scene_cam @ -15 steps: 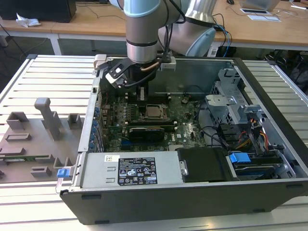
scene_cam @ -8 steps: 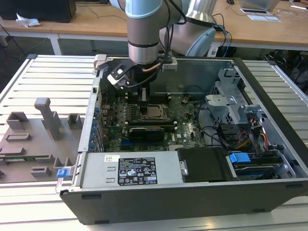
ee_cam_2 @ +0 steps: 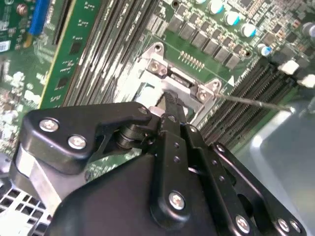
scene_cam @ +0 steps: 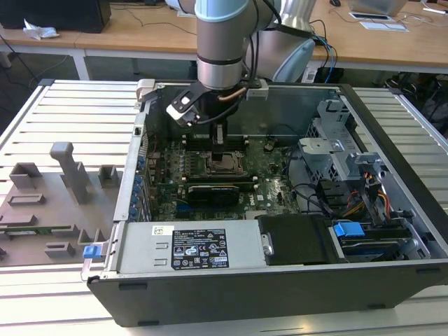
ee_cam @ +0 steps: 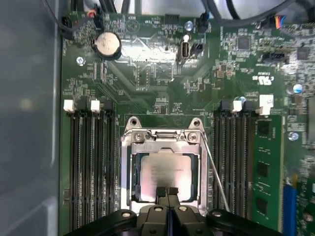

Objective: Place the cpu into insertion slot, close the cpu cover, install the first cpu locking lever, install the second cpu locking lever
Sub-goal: 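Close the cpu cover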

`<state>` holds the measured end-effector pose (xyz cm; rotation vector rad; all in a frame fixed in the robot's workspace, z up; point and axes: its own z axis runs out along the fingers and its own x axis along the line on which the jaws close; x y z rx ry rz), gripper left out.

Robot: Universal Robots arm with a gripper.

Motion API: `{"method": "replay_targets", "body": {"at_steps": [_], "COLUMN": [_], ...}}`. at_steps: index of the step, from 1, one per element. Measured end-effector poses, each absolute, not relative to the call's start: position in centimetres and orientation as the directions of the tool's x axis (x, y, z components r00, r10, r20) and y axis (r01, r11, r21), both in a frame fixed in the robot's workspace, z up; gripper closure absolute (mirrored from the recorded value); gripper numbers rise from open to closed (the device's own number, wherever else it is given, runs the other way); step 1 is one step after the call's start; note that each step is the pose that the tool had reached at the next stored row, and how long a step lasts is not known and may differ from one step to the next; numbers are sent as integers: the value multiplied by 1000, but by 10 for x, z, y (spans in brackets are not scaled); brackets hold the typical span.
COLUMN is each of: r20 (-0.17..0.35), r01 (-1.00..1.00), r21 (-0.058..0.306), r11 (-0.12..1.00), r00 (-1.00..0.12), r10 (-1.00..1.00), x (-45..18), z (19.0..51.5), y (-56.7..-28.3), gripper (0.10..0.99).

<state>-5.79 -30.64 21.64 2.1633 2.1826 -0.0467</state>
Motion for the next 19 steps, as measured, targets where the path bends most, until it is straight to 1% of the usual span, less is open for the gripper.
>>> {"method": "replay_targets", "body": {"at_steps": [5,19], "r20": [-71,-73], "r01": [1000,1000], "r21": [22,19], "r11": [10,10], "r00": [-8,-8], "r10": [997,997], "x": [-56,-56], "z": [233,254], "y": [-306,-306], "gripper": [980,980]}}
